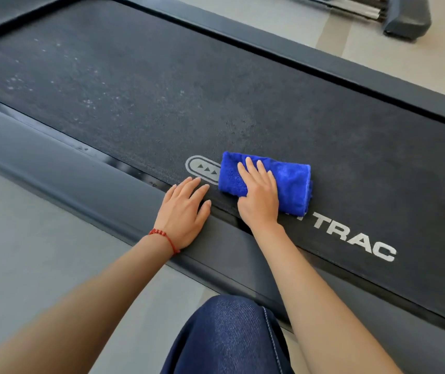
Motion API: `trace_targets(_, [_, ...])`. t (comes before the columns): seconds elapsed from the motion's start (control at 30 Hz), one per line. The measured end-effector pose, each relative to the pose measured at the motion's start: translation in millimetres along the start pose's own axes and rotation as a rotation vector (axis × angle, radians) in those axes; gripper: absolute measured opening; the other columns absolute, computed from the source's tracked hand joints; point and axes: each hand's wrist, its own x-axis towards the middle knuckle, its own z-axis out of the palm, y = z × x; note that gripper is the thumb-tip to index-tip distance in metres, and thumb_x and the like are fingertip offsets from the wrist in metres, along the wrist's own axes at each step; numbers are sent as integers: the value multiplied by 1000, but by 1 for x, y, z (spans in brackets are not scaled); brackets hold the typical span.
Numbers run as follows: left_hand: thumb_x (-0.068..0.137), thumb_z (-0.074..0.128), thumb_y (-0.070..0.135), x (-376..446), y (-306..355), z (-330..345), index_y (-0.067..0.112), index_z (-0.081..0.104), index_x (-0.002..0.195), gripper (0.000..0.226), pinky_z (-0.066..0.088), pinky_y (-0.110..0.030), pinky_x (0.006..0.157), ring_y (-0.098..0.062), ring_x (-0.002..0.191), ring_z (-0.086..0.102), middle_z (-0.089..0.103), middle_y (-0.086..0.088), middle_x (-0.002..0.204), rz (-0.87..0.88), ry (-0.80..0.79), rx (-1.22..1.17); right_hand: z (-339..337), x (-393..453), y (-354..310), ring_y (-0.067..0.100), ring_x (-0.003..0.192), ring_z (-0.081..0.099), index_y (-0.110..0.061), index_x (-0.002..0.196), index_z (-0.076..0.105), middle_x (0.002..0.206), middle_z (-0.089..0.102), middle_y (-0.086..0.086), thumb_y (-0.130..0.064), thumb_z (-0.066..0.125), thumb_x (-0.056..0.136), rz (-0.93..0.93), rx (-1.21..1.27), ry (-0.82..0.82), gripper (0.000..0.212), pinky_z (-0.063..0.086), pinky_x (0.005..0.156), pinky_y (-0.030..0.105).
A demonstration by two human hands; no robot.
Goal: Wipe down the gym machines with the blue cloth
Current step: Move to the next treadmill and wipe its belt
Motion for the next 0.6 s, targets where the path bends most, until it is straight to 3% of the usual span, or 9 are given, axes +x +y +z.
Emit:
trace_targets(0.33, [89, 20, 42, 20, -72, -38, 3, 56, 125, 64, 29, -51, 104, -36, 127, 42, 52, -18, 132, 129, 4, 72, 2, -14, -20, 15, 143, 10, -19, 140, 37, 151, 26, -4, 15, 44, 72, 92, 86, -23, 76, -7, 111, 22])
trace_targets(0.6, [88, 19, 44, 35, -125, -46, 3, 57, 125, 67, 29, -50, 104, -36, 129, 39, 48, -20, 135, 124, -47, 57, 7, -14, -33, 15, 142, 13, -19, 138, 40, 149, 29, -5, 19, 42, 68, 191, 61, -7, 80, -5, 112, 23])
